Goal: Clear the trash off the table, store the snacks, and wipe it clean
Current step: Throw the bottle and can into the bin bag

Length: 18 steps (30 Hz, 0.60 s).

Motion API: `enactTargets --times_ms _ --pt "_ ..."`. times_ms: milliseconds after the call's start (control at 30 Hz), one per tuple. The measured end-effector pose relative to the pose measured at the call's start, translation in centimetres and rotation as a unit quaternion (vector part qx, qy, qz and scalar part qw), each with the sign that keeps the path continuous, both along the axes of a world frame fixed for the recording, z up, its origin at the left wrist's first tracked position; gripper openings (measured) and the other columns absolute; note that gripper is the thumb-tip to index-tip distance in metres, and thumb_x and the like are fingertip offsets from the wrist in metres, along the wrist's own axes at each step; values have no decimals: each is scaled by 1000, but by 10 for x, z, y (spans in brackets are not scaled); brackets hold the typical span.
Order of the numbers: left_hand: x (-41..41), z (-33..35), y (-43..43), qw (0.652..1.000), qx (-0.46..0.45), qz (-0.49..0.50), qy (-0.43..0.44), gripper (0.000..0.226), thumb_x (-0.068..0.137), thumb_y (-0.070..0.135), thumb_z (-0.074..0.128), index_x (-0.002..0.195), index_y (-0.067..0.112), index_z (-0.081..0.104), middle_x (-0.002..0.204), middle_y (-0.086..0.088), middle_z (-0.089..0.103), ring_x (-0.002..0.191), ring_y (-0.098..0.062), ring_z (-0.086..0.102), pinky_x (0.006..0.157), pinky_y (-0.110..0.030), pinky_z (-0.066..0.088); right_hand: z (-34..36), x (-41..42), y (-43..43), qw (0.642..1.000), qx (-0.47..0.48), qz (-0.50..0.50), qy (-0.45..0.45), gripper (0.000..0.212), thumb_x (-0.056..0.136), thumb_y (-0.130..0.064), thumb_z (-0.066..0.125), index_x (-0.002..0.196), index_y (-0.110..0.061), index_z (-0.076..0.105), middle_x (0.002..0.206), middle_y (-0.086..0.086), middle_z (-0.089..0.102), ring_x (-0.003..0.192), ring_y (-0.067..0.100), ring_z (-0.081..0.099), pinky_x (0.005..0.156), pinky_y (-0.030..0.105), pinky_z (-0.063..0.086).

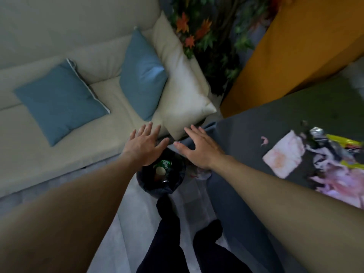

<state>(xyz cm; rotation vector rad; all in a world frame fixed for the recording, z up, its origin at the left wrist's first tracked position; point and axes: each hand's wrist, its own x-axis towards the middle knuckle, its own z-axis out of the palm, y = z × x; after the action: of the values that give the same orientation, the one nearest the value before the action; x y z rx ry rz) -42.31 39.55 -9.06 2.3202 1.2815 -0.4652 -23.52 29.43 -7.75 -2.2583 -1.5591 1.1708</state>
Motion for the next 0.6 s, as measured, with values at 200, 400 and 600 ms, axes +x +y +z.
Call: enactTargets --times_ms 200,400,600 --pt "34 68 -8 998 41 -21 -33 72 100 64 23 160 28 11 168 -7 3 155 -25 1 124 -44 3 73 30 -19 997 65 -5 -43 86 89 -78 36 157 -27 23 166 -4 11 153 18 3 123 45 8" --pt "82 125 -33 993 75 -76 -54 71 100 62 22 161 27 10 168 -6 5 155 -24 2 125 -44 3 122 71 -74 991 75 -48 -95 88 86 -83 29 157 -32 20 166 -8 8 153 18 2 121 55 7" --pt "143 158 -68 983 86 -143 -75 74 99 64 19 161 26 9 168 -6 4 155 -25 2 125 -44 2 139 117 -139 979 81 -153 -104 84 87 -82 29 156 -35 24 166 -7 10 153 22 2 121 53 8"
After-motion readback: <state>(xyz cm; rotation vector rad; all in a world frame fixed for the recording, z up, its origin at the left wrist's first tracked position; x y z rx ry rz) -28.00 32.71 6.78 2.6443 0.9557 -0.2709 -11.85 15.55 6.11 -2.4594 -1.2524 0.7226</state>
